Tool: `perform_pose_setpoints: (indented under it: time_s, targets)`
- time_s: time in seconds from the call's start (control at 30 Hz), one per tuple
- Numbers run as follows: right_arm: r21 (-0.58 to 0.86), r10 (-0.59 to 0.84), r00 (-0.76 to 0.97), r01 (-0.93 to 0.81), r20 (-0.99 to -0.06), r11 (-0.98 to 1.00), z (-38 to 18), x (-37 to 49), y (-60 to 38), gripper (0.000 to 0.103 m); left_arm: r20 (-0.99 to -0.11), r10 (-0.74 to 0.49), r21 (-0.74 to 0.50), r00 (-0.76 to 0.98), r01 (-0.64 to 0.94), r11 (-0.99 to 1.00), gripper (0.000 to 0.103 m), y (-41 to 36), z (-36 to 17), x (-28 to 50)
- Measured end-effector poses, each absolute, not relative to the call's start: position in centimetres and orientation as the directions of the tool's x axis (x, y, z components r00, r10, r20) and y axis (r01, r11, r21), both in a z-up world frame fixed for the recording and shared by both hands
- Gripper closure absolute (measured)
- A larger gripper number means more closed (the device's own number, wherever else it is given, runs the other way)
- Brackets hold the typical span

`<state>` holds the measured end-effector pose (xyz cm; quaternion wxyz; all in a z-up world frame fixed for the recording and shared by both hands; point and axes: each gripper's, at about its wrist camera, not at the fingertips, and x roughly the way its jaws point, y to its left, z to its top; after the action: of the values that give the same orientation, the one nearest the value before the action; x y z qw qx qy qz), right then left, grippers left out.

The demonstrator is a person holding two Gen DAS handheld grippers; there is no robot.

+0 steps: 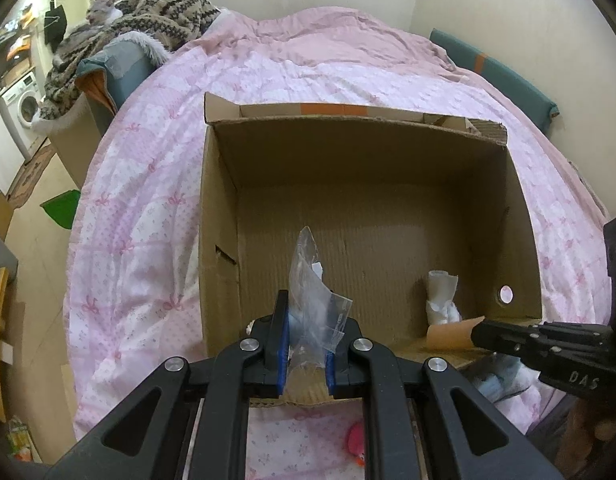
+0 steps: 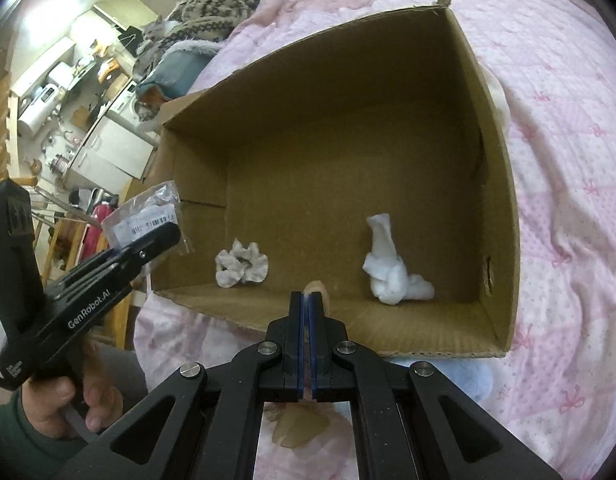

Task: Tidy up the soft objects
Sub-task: 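Carry the bag into the box and open the left tool while the right tool drops the cylinder inside, then withdraw both open tools from the box toward the remaining items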

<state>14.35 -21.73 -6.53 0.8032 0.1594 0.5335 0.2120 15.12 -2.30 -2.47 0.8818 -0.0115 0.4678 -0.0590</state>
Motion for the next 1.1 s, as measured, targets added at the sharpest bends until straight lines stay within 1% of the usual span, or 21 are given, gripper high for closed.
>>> perform_pose_setpoints:
  time_s: [0.2, 0.23, 0.3, 0.37, 0.4, 0.43, 0.47, 0.5, 0.53, 0.57, 0.6, 0.63, 0.67, 0.73, 1.1]
  targets:
    - [0.498, 0.513, 0.365, -0.141, -0.777, 0.855, -6.3, 14.5, -22.7, 0.096, -0.822, -0.115, -0.073, 0.558, 0.097, 0.993, 0.091, -2.4, -2.5, 15.1]
    - [0.499, 0.511, 0.372, -0.136, -0.775, 0.856, -6.2, 14.5, -22.9, 0.093, -0.823, -0.115, -0.073, 0.557, 0.097, 0.993, 0.091, -2.4, -2.6, 15.1]
    - [0.497, 0.504, 0.384, -0.126, -0.773, 0.858, -5.9, 14.6, -23.0, 0.085, -0.826, -0.118, -0.076, 0.551, 0.099, 0.992, 0.09, -2.4, -2.7, 15.2]
    - [0.49, 0.493, 0.406, -0.121, -0.769, 0.863, -5.7, 14.6, -23.1, 0.064, -0.829, -0.116, -0.074, 0.547, 0.098, 0.992, 0.09, -2.5, -2.8, 15.2]
    - [0.49, 0.492, 0.416, -0.119, -0.765, 0.863, -5.5, 14.6, -23.2, 0.055, -0.83, -0.115, -0.073, 0.546, 0.098, 0.992, 0.09, -2.5, -2.8, 15.2]
    - [0.489, 0.487, 0.433, -0.116, -0.759, 0.865, -5.3, 14.5, -23.4, 0.034, -0.831, -0.117, -0.075, 0.545, 0.099, 0.992, 0.089, -2.5, -2.8, 15.2]
    - [0.482, 0.475, 0.454, -0.11, -0.754, 0.869, -5.0, 14.4, -23.6, 0.027, -0.831, -0.117, -0.075, 0.543, 0.099, 0.992, 0.086, -2.5, -2.8, 15.3]
    - [0.471, 0.461, 0.474, -0.107, -0.75, 0.876, -4.7, 14.3, -23.7, 0.027, -0.832, -0.117, -0.075, 0.542, 0.1, 0.992, 0.084, -2.5, -2.8, 15.3]
    - [0.463, 0.452, 0.486, -0.105, -0.748, 0.88, -4.5, 14.3, -23.8, 0.027, -0.831, -0.116, -0.073, 0.544, 0.1, 0.992, 0.076, -2.5, -2.8, 15.3]
    - [0.457, 0.443, 0.493, -0.1, -0.748, 0.884, -4.4, 14.4, -24.0, 0.027, -0.828, -0.115, -0.071, 0.548, 0.1, 0.992, 0.065, -2.5, -2.7, 15.3]
    - [0.452, 0.435, 0.497, -0.094, -0.751, 0.887, -4.4, 14.4, -24.0, 0.027, -0.825, -0.114, -0.07, 0.554, 0.1, 0.992, 0.058, -2.6, -2.6, 15.2]
    - [0.45, 0.429, 0.498, -0.086, -0.754, 0.889, -4.4, 14.4, -24.1, 0.027, -0.817, -0.113, -0.068, 0.565, 0.101, 0.993, 0.045, -2.6, -2.4, 15.1]
    - [0.453, 0.43, 0.496, -0.081, -0.754, 0.888, -4.5, 14.5, -24.2, 0.027, -0.812, -0.112, -0.065, 0.573, 0.101, 0.993, 0.037, -2.7, -2.3, 15.0]
    - [0.46, 0.435, 0.492, -0.079, -0.754, 0.885, -4.5, 14.5, -24.3, 0.026, -0.804, -0.117, -0.066, 0.583, 0.108, 0.992, 0.035, -2.7, -2.0, 14.9]
    - [0.451, 0.425, 0.503, -0.077, -0.753, 0.889, -4.2, 14.4, -24.4, 0.026, -0.808, -0.103, -0.063, 0.58, 0.089, 0.994, 0.035, -2.6, -2.0, 14.9]
